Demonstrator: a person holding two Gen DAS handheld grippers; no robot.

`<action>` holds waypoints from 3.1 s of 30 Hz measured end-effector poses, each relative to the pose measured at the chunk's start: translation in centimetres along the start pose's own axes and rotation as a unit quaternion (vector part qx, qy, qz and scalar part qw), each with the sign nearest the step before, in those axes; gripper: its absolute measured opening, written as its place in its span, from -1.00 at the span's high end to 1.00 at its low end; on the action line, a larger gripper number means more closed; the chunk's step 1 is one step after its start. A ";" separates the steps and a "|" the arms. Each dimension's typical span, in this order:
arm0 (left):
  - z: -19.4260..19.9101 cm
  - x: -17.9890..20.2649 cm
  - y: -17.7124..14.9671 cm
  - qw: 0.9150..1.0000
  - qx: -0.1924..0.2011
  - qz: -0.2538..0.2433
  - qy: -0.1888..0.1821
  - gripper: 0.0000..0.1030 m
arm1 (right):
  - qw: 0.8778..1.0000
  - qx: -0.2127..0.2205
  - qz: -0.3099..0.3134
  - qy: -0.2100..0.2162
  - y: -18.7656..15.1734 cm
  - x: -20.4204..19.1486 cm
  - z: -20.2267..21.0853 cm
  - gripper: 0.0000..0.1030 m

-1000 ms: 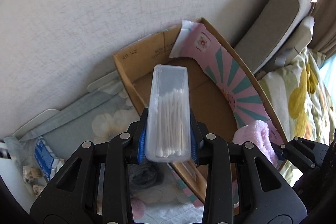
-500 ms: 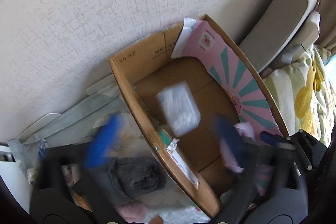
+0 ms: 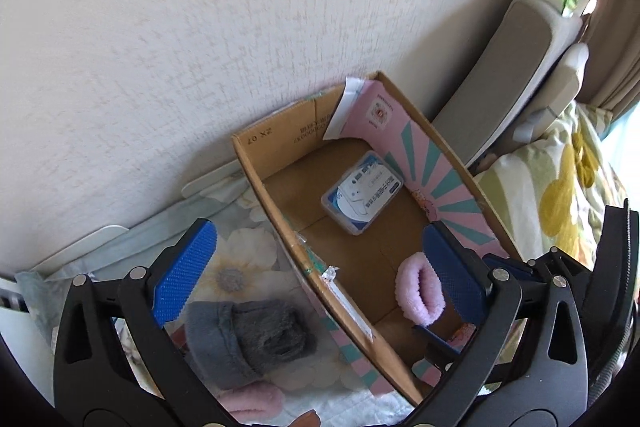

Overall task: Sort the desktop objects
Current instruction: 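Open both tools to drop the slipper and swab box into the cardboard box, then move both tools back over the objects on the cloth, then grasp the other pink slipper with the right tool while the left grasps the white square container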

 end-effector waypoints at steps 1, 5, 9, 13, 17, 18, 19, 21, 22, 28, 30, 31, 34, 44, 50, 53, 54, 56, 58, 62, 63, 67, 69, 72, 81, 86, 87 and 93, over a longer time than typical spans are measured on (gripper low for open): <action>0.5 -0.2 -0.1 1.000 0.005 0.001 0.000 -0.99 | 1.000 0.003 0.003 -0.003 0.1 -0.2 0.3 -0.56; 3.1 -1.4 -0.9 0.999 0.039 -0.001 0.023 -0.99 | 0.999 0.041 0.009 -0.016 0.3 -1.6 2.1 -0.56; 5.6 -3.1 -2.1 0.998 0.056 0.004 0.025 -0.99 | 0.997 0.069 0.016 -0.010 1.0 -2.7 3.9 -0.56; 7.3 -5.4 -3.6 0.997 0.066 0.022 0.025 -0.99 | 0.997 0.079 0.020 0.000 0.7 -4.4 4.8 -0.56; 8.6 -7.7 -5.1 0.996 0.074 0.034 0.035 -0.99 | 0.996 0.088 0.023 0.003 0.5 -6.2 5.3 -0.56; 9.0 -8.3 -5.6 0.996 0.077 0.035 0.037 -0.99 | 0.996 0.089 0.024 0.004 0.5 -6.5 5.3 -0.56; 9.4 -8.9 -6.0 0.995 0.080 0.038 0.040 -0.99 | 0.996 0.090 0.026 0.007 0.5 -6.9 5.3 -0.56; 10.2 -10.1 -6.7 0.994 0.085 0.046 0.043 -0.99 | 0.995 0.092 0.032 0.010 0.5 -8.0 5.2 -0.56; 10.6 -10.9 -7.1 0.994 0.089 0.051 0.044 -0.99 | 0.995 0.092 0.034 0.011 0.5 -8.6 5.2 -0.56; 12.7 -15.2 -9.9 0.989 0.105 0.078 0.071 -0.99 | 0.994 0.090 0.051 0.034 0.2 -11.3 4.7 -0.56; 13.2 -16.8 -11.1 0.987 0.107 0.091 0.080 -0.99 | 0.994 0.090 0.057 0.035 0.1 -12.5 4.6 -0.56; 13.4 -17.8 -11.8 0.986 0.107 0.099 0.084 -0.99 | 0.994 0.090 0.060 0.035 0.0 -13.0 4.6 -0.56; 13.5 -20.4 -13.8 0.983 0.105 0.123 0.092 -0.99 | 0.993 0.090 0.066 0.039 -0.4 -14.1 4.4 -0.56; 9.6 -24.9 -20.7 0.979 0.072 0.168 0.092 -0.99 | 0.994 0.064 0.074 0.048 -2.6 -17.0 1.2 -0.56; 5.0 -25.1 -23.7 0.981 0.038 0.172 0.078 -0.99 | 0.996 0.032 0.051 0.068 -5.2 -18.6 -3.1 -0.56; 2.6 -25.3 -24.7 0.980 0.022 0.179 0.079 -0.98 | 0.997 0.015 0.038 0.067 -6.3 -19.0 -5.5 -0.56; 1.9 -25.4 -25.0 0.980 0.018 0.180 0.081 -0.96 | 0.997 0.012 0.035 0.065 -6.5 -19.1 -6.1 -0.56; 0.5 -25.4 -25.4 0.980 0.006 0.182 0.076 -0.96 | 0.998 0.008 0.028 0.062 -6.9 -19.1 -7.3 -0.56; -0.6 -25.4 -25.6 0.980 -0.002 0.185 0.070 -0.92 | 0.998 0.006 0.018 0.051 -7.1 -19.1 -8.5 -0.56; -2.4 -25.2 -26.0 0.979 -0.009 0.184 0.081 -0.91 | 0.999 0.002 -0.001 0.041 -7.4 -19.1 -10.2 -0.56; -2.8 -25.1 -26.1 0.979 -0.009 0.185 0.080 -0.86 | 0.999 0.003 -0.002 0.041 -7.4 -19.2 -10.4 -0.56; -3.8 -24.7 -26.2 0.982 -0.006 0.171 0.084 -0.80 | 0.999 0.011 0.011 0.028 -7.2 -19.9 -10.8 -0.56; -4.3 -24.5 -26.1 0.983 -0.005 0.160 0.088 -0.79 | 1.000 0.012 0.013 0.024 -6.9 -20.0 -11.1 -0.56; -5.0 -24.2 -26.1 0.987 -0.013 0.139 0.084 -0.62 | 0.999 0.020 -0.003 0.027 -6.5 -19.5 -11.2 -0.56; -4.8 -24.1 -26.1 0.986 -0.001 0.129 0.105 -0.24 | 0.999 0.027 0.012 0.015 -6.3 -19.5 -11.7 -0.27; -4.6 -24.4 -26.4 0.986 -0.004 0.134 0.103 -0.23 | 0.999 0.035 0.028 0.019 -6.4 -19.8 -11.4 0.08; -4.6 -24.4 -26.4 0.986 -0.005 0.135 0.101 -0.23 | 0.999 0.035 0.030 0.021 -6.5 -19.8 -11.4 0.11; -3.2 -24.5 -26.4 0.985 0.001 0.138 0.100 -0.23 | 0.998 0.027 0.037 0.034 -6.4 -19.8 -11.3 0.21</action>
Point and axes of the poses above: each gripper's, at about its wrist camera, not at the fingertips, and z roughly against the way its jaws point, x to its right, y to its top, the point moved 1 cm from there along -z, roughly the way its jaws point, and after that the axes turned 8 degrees about y, right-handed, at the moved point
